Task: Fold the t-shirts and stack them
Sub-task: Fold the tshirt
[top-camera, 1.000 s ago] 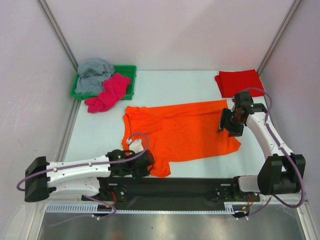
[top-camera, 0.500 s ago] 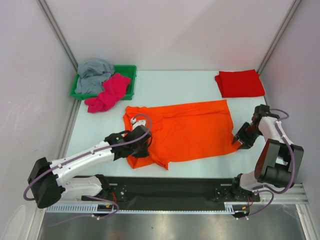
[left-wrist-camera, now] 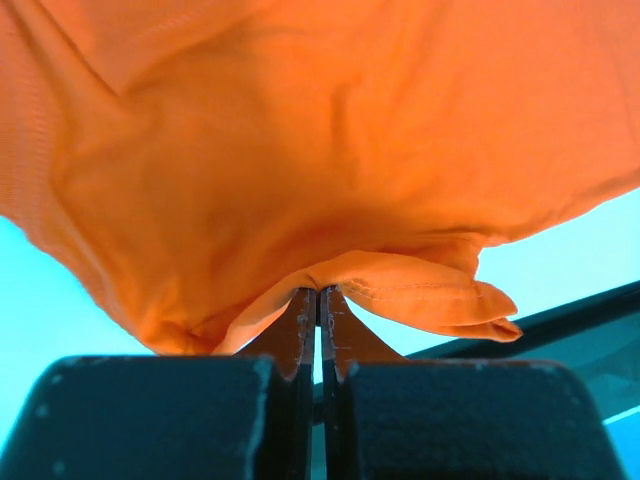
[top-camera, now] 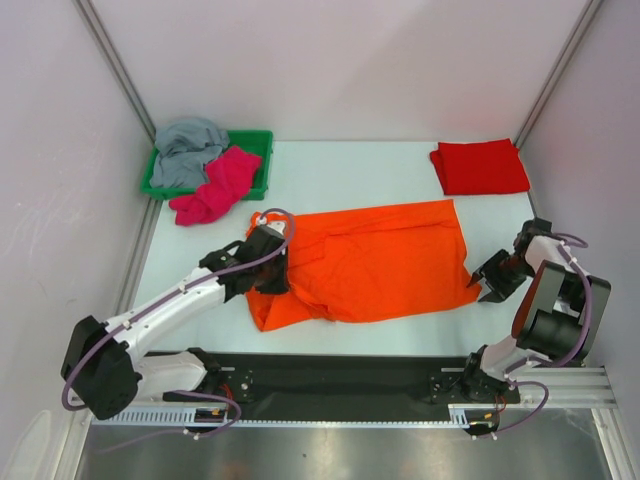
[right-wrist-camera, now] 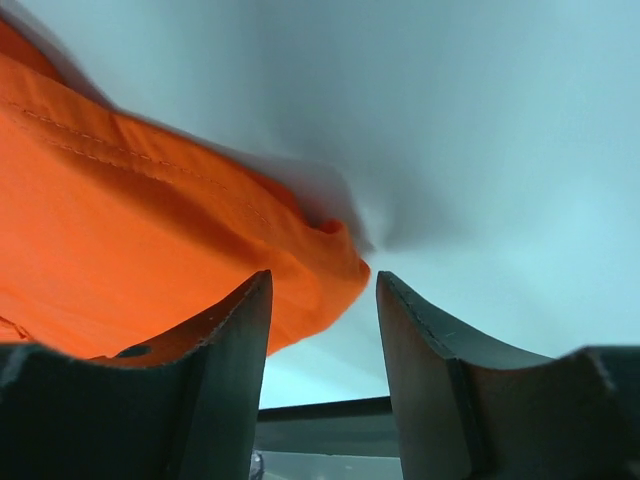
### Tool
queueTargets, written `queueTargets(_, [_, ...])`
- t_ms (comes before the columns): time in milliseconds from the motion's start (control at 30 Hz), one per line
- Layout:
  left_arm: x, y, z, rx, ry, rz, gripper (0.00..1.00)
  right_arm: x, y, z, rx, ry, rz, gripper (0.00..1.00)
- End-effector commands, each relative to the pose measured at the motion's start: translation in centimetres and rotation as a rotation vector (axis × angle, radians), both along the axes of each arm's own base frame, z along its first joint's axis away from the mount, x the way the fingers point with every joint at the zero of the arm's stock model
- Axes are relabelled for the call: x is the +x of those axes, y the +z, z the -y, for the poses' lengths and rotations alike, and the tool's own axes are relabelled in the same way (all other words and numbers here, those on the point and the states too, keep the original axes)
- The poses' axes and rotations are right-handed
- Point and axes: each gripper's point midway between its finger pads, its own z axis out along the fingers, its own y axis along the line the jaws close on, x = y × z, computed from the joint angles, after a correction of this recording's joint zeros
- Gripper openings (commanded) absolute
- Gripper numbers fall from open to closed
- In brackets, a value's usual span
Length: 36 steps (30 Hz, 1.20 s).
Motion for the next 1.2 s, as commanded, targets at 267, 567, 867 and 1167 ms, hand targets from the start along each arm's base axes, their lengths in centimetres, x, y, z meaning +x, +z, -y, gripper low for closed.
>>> queueTargets(267, [1.7,2.4,-1.0,-0.033,-0.018,0.068,0.00,3.9,1.3,-4.8,-0.010,0.081,0.105,0.37])
queueTargets(567, [1.6,2.3,-0.8,-0.059,-0.025,0.047,0.00,8.9,2.2,-7.8,-0.027,0.220,0.149,0.48])
queueTargets(867, [1.6,2.1,-0.4,-0.082,-0.016,0.031,0.00,7.7,3.7,-5.0,-0.112,0.256,0.136,0.56])
queueTargets(1167, [1.6,1.4,-0.2,-0.093,0.001,0.004,0.00,5.5,3.5,-1.1,-0.062,0.138,0.144,0.45])
